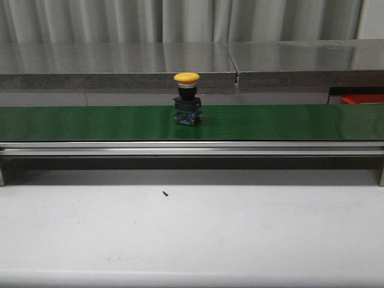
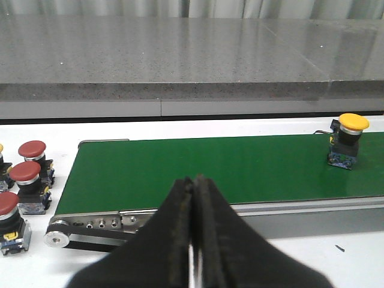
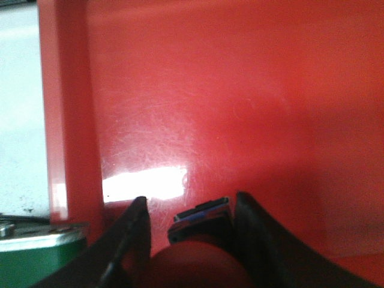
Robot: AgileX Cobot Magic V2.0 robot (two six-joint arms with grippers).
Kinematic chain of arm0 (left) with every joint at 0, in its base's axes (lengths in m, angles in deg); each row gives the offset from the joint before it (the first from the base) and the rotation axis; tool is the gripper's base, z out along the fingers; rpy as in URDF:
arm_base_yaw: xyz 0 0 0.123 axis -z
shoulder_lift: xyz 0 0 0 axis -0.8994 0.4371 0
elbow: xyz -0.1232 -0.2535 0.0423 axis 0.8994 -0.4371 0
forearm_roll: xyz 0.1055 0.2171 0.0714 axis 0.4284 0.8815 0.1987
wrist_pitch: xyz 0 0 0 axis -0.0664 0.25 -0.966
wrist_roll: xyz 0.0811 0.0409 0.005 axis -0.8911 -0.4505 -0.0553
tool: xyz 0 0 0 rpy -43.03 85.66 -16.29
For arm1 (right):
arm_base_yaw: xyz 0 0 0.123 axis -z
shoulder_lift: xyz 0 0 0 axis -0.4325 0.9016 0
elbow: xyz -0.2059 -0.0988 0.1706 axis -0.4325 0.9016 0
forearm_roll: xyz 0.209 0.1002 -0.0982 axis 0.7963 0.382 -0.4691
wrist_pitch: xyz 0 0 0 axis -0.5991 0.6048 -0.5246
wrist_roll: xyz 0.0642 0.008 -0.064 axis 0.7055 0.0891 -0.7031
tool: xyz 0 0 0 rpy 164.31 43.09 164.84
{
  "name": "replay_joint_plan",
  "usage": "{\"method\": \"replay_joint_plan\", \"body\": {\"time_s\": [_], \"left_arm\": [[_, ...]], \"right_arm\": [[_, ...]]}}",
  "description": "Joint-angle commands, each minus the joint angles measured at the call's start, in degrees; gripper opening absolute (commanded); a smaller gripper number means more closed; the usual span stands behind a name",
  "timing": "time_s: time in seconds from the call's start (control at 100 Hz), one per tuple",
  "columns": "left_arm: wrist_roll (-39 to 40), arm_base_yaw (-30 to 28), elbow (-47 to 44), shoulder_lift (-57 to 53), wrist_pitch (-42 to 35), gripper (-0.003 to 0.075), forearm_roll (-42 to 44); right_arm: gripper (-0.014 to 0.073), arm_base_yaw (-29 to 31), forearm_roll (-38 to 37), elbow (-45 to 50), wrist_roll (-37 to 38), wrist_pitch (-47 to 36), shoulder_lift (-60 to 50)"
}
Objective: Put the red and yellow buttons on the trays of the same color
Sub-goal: 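Lower the red button into the red tray and open the right gripper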
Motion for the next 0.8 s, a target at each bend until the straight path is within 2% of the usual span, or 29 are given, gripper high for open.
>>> {"method": "replay_joint_plan", "body": {"time_s": [0.0, 0.29, 0.38, 0.53, 0.58, 0.63, 0.79], "left_arm": [[0.25, 0.33, 1.60, 0.24, -4.86, -0.0019, -0.53], [0.25, 0.33, 1.60, 0.24, -4.86, -0.0019, -0.53], [0.25, 0.33, 1.60, 0.24, -4.86, -0.0019, -0.53], [0.25, 0.33, 1.60, 0.24, -4.86, -0.0019, -0.53], [0.25, 0.33, 1.60, 0.24, -4.86, -0.0019, -0.53], [0.25, 0.33, 1.60, 0.24, -4.86, -0.0019, -0.53], [0.25, 0.33, 1.60, 0.24, -4.86, -0.0019, -0.53]], "right_arm": [[0.0115, 0.29, 1.63, -3.53, -0.09, -1.52, -1.24], [0.0139, 0.29, 2.90, -4.32, -0.09, -1.66, 2.42], [0.0228, 0.29, 2.90, -4.63, -0.09, -1.61, 2.42], [0.0509, 0.29, 2.90, -4.68, -0.09, -1.14, 1.83], [0.0575, 0.29, 2.90, -4.68, -0.09, -0.99, 1.32], [0.0606, 0.29, 2.90, -4.68, -0.09, -0.99, 0.53], [0.0599, 0.29, 2.36, -4.68, -0.82, -0.56, -4.03]]}}
